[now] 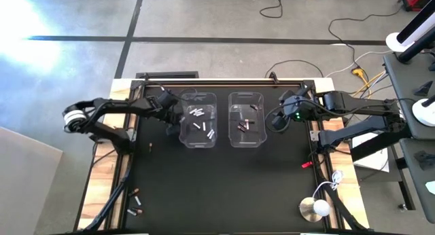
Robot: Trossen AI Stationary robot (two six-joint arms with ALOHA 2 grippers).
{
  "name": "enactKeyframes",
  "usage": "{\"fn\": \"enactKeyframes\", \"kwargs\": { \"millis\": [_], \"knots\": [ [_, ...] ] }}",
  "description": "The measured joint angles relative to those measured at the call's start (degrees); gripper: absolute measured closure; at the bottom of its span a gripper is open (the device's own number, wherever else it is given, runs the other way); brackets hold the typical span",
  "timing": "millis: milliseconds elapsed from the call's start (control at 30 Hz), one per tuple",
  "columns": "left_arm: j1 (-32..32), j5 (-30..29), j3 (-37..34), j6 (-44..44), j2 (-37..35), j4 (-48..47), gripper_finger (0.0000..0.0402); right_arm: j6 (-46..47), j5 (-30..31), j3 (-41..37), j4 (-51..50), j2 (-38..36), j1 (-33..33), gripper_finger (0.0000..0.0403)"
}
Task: Sort batteries
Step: Put the white battery into the left transparent bin
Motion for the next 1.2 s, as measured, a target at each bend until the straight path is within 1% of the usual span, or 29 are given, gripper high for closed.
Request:
{"fn": "enactKeyframes", "kwargs": {
  "millis": [167,300,400,600,667,800,967,1200],
  "knots": [
    [-0.83,0.40,0.44,0.26,4.09,0.75,0.0287,2.40,-0.04,0.04,0.00,0.00,0.00,0.0184],
    [-0.95,0.24,0.50,1.29,4.82,0.90,0.0289,3.95,-0.20,0.04,0.00,0.00,0.00,0.0184],
    [-1.05,-1.22,0.48,2.36,4.79,0.83,0.0311,4.35,-0.22,0.04,0.00,0.00,0.00,0.0184],
    [-1.08,-1.46,0.44,0.55,4.77,0.64,0.0383,4.25,-0.22,1.01,0.00,0.04,0.00,0.0184],
    [-1.08,-1.79,0.44,-0.88,4.77,0.65,0.0390,3.51,-0.22,1.82,-0.06,0.04,0.00,0.0184],
    [-1.08,-2.96,0.77,-1.17,4.72,0.13,0.0385,0.75,-0.09,4.64,-0.23,0.04,0.00,0.0184],
    [-0.97,-6.90,4.23,-0.97,3.84,-5.39,0.0387,-1.56,0.50,9.94,-1.52,0.04,0.00,0.0184],
    [-0.84,-11.74,15.67,5.23,3.59,-25.80,0.0387,-7.05,2.51,16.86,-1.84,0.02,0.00,0.0184]
  ]
}}
